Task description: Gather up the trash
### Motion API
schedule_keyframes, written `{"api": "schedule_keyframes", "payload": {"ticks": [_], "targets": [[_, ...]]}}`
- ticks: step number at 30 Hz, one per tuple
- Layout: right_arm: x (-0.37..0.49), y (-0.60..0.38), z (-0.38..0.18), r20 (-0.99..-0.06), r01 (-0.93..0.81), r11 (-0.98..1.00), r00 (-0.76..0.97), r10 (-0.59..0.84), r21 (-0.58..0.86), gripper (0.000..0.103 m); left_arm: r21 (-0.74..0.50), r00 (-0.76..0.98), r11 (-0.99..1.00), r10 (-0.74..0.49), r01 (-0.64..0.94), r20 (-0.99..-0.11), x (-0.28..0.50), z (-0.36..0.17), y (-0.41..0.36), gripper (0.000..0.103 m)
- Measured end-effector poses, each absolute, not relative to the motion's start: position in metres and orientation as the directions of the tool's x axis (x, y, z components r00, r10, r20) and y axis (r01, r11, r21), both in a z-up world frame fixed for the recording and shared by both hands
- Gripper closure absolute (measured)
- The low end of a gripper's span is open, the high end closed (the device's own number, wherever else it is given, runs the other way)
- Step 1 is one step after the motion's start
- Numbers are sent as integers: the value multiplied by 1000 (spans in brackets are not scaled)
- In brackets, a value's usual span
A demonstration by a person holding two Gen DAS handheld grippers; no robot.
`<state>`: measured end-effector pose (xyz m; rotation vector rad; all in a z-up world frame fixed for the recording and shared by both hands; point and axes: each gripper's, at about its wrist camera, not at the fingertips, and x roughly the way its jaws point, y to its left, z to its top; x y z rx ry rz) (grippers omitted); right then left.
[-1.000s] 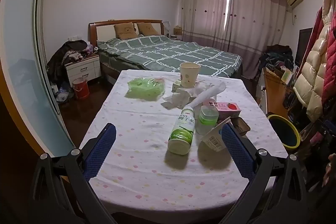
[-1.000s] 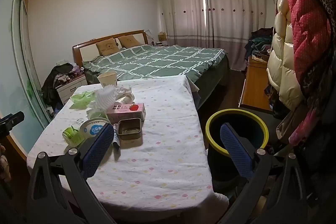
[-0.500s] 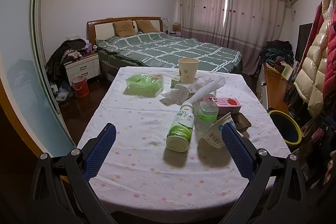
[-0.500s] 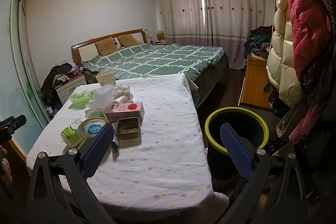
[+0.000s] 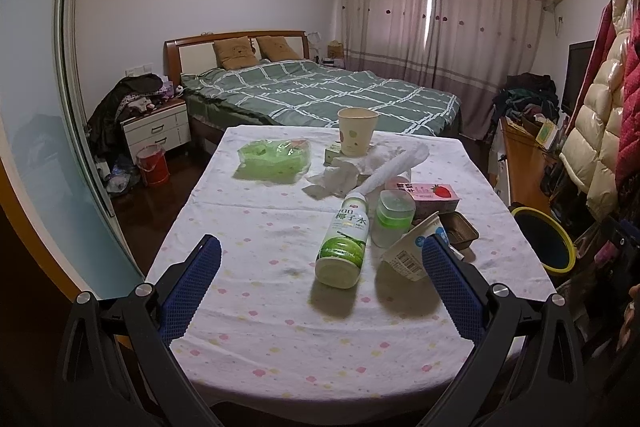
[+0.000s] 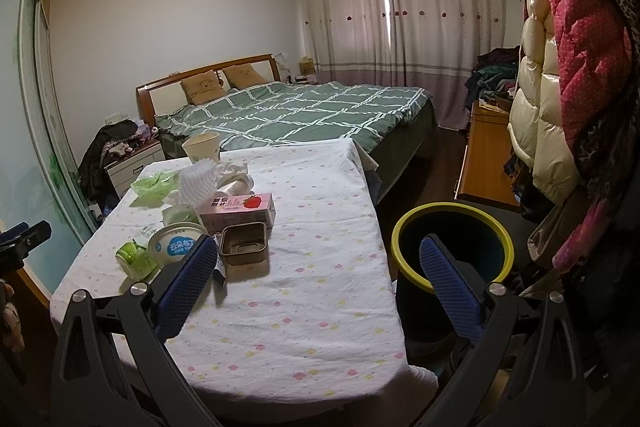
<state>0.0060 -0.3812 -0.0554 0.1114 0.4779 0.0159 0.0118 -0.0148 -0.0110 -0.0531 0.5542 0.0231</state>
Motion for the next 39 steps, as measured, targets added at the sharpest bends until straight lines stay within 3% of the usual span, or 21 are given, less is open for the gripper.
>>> {"api": "schedule_keyframes", "payload": {"ticks": [39], "targets": [[7, -382, -57, -466, 11, 994, 884, 43, 112, 6, -46, 846, 998, 8, -38, -533, 13, -14, -15, 4]]}}
